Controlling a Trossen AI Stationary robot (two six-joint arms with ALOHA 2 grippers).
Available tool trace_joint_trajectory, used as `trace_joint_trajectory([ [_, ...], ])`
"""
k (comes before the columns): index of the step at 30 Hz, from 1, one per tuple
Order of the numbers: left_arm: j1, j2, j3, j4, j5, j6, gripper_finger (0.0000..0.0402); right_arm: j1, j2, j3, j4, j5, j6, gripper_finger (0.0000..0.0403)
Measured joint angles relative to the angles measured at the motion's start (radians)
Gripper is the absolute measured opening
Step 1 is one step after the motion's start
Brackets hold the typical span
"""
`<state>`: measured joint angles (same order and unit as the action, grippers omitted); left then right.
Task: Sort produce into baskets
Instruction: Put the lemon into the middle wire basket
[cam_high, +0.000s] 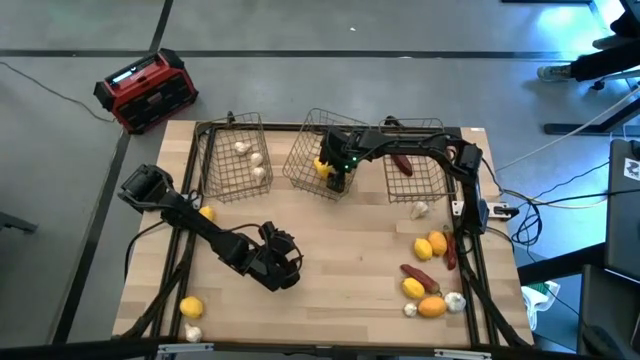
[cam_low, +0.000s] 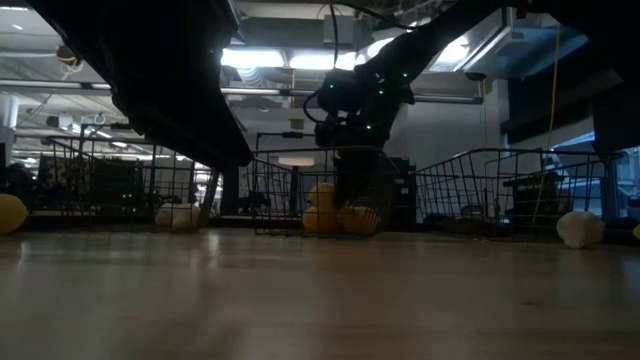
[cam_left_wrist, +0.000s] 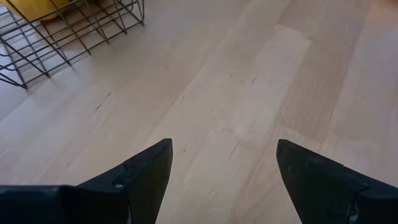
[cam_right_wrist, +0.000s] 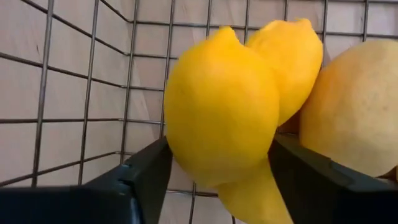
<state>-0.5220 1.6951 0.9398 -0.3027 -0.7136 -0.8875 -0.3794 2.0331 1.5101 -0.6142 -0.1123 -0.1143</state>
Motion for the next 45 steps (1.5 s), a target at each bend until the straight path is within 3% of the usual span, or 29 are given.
trace_joint_trajectory([
  [4, 0.000, 0.000, 0.000, 0.000, 0.000, 0.000, 0.0285, 0.000, 0.000, 0.006, -0.002, 0.000, 0.001, 0.0284],
  [12, 0.000, 0.000, 0.000, 0.000, 0.000, -0.013, 0.0285, 0.000, -0.015, 0.146, -0.214, -0.018, -0.025, 0.0289],
  [17, 0.001, 0.000, 0.000, -0.001, 0.001, -0.069, 0.0285, 0.010, -0.112, 0.207, -0.339, -0.021, -0.017, 0.0289],
  [20, 0.001, -0.002, 0.000, -0.001, 0.001, -0.057, 0.0285, 0.040, -0.193, 0.206, -0.368, 0.028, -0.008, 0.0289],
  [30, -0.002, -0.161, 0.002, -0.105, 0.049, -0.027, 0.0285, 0.259, -0.396, 0.166, -0.373, 0.190, 0.005, 0.0289],
  [37, -0.013, -0.271, 0.002, -0.107, 0.233, 0.068, 0.0285, 0.453, -0.452, 0.066, -0.381, 0.276, 0.032, 0.0289],
  [45, -0.017, -0.273, 0.003, -0.103, 0.244, 0.214, 0.0285, 0.607, -0.469, -0.102, -0.250, 0.312, 0.038, 0.0289],
])
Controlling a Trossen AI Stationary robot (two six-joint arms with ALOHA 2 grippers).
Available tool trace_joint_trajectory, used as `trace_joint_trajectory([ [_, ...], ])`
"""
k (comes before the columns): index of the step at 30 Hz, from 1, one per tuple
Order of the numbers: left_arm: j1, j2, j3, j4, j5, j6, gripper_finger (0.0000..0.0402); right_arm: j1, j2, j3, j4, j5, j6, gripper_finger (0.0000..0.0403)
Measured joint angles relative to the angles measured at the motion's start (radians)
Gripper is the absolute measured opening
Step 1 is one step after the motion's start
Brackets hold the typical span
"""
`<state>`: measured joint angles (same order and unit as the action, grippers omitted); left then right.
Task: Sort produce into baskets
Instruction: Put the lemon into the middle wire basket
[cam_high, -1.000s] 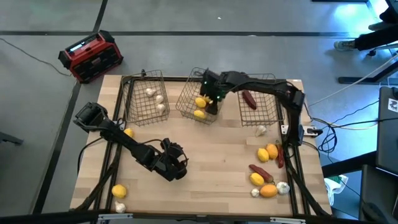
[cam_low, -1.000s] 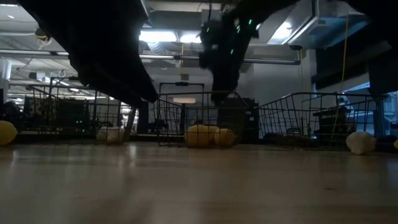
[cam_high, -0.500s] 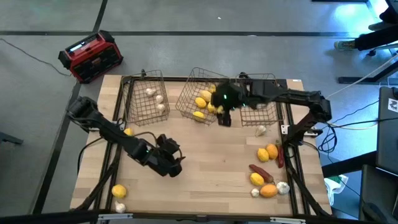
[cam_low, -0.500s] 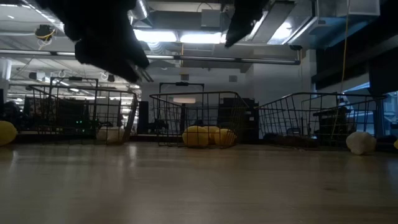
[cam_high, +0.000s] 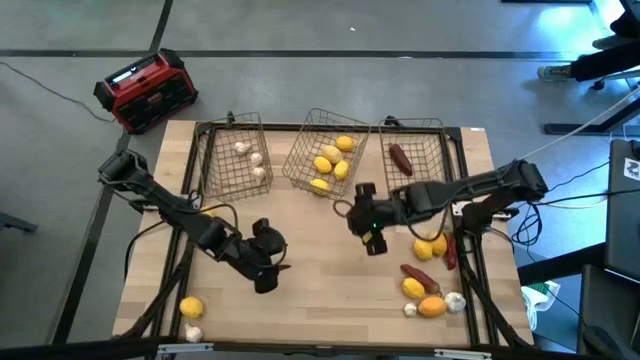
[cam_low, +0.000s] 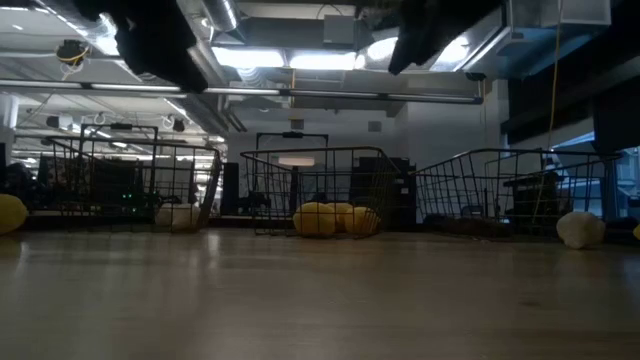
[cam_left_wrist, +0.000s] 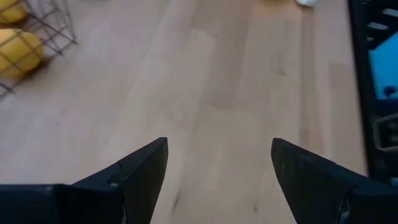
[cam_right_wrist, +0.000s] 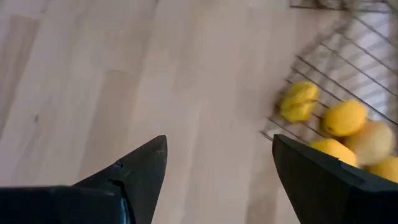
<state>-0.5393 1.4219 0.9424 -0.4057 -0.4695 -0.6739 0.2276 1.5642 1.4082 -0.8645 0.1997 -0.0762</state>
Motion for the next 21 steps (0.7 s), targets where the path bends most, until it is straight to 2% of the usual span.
trace_joint_trajectory([
  [5, 0.043, 0.001, 0.000, 0.004, -0.024, 0.033, 0.0285, 0.038, 0.000, -0.086, 0.081, -0.001, 0.025, 0.0289],
  [11, 0.067, 0.001, 0.034, -0.019, 0.134, 0.046, 0.0285, 0.035, 0.000, -0.129, 0.075, 0.000, 0.076, 0.0289],
  [16, 0.005, 0.001, 0.071, -0.144, 0.217, 0.008, 0.0285, 0.036, 0.000, -0.130, 0.094, 0.000, 0.075, 0.0289],
  [21, -0.100, 0.001, 0.074, -0.296, 0.344, -0.142, 0.0285, 0.034, 0.001, -0.130, 0.112, 0.001, 0.066, 0.0289],
])
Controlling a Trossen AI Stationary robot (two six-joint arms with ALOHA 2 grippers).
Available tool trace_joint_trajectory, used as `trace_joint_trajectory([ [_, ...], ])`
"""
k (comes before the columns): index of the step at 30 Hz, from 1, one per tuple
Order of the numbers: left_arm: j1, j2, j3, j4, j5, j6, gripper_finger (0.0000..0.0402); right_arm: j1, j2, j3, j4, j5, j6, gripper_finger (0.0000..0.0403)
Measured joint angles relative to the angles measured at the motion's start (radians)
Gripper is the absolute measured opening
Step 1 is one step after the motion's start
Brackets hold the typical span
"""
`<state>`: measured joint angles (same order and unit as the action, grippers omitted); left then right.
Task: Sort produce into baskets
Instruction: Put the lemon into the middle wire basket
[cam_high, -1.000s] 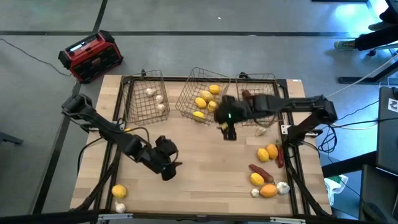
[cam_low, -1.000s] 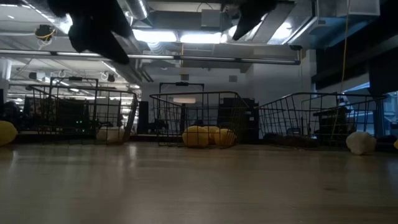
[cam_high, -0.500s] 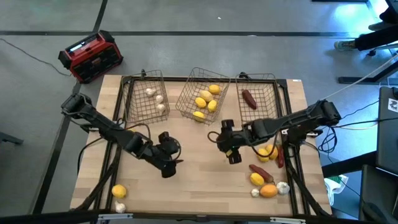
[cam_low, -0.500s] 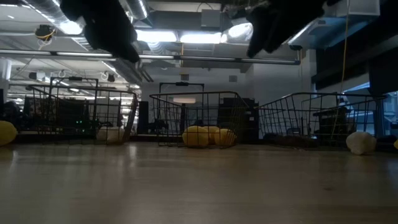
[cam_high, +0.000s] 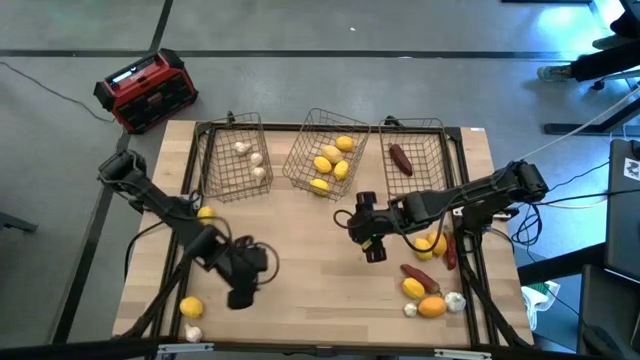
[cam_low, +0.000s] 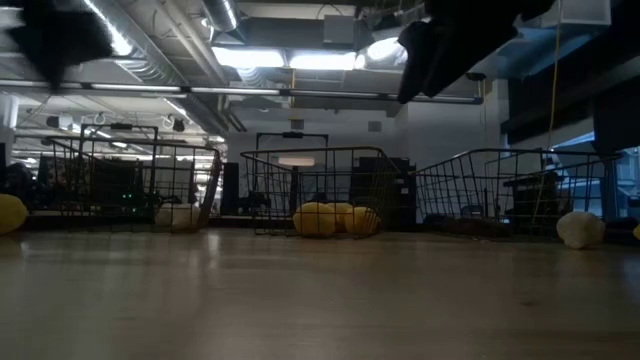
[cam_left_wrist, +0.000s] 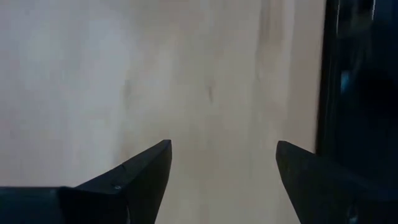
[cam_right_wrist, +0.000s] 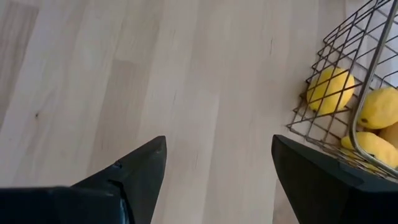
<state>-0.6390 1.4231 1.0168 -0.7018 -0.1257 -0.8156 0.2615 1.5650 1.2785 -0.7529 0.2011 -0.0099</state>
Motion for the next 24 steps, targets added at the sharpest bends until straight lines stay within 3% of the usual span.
trace_joint_trajectory([
  [8, -0.161, 0.000, 0.000, -0.133, 0.106, -0.183, 0.0285, -0.001, 0.000, 0.000, 0.054, 0.061, -0.051, 0.0289],
  [24, -0.336, 0.033, 0.000, -0.156, 0.247, -0.453, 0.0262, -0.042, 0.001, 0.000, 0.052, 0.061, -0.070, 0.0289],
])
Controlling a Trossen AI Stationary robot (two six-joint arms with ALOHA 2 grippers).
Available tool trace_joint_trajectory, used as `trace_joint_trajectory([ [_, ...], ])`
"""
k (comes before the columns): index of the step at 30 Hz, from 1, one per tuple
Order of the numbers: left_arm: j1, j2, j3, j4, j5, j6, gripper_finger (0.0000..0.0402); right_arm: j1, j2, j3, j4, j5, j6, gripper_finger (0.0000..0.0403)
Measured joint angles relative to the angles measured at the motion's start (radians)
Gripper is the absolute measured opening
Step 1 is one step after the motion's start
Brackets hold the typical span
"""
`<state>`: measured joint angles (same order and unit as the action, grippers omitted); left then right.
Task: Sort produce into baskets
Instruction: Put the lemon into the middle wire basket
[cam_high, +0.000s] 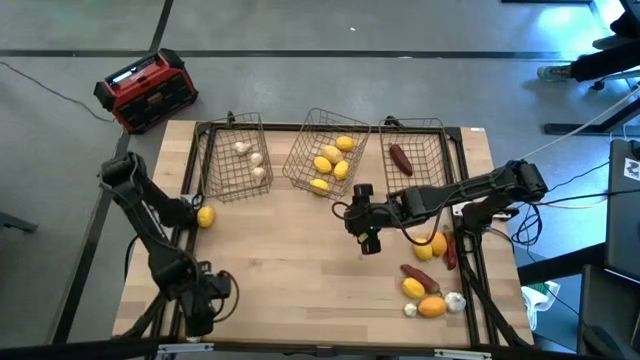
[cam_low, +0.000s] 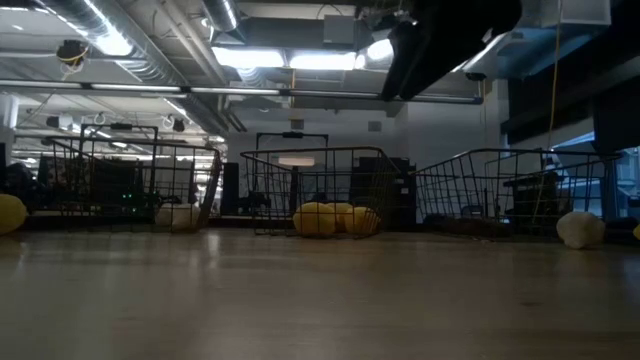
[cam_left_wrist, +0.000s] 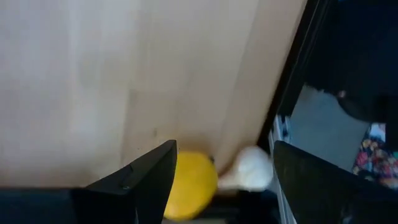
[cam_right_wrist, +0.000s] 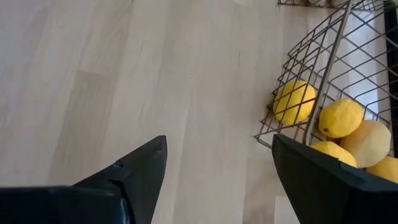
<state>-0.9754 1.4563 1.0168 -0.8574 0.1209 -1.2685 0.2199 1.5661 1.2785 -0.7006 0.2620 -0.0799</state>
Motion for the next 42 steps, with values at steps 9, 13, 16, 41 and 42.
trace_joint_trajectory([
  [9, -0.100, 0.086, 0.000, 0.003, 0.059, -0.078, 0.0258, 0.000, 0.000, 0.000, -0.003, 0.000, -0.003, 0.0289],
  [13, -0.105, 0.116, 0.000, 0.005, 0.033, -0.136, 0.0258, 0.000, 0.000, 0.000, -0.002, -0.001, -0.003, 0.0289],
  [16, -0.104, 0.132, 0.000, 0.011, 0.011, -0.149, 0.0258, 0.000, 0.000, 0.000, 0.003, 0.000, -0.004, 0.0289],
  [41, -0.187, 0.148, 0.000, 0.005, 0.001, -0.031, 0.0310, 0.000, 0.000, 0.000, 0.004, 0.070, 0.022, 0.0289],
  [42, -0.196, 0.154, 0.000, -0.001, 0.000, -0.042, 0.0310, 0.000, 0.000, 0.000, 0.004, 0.070, 0.022, 0.0289],
])
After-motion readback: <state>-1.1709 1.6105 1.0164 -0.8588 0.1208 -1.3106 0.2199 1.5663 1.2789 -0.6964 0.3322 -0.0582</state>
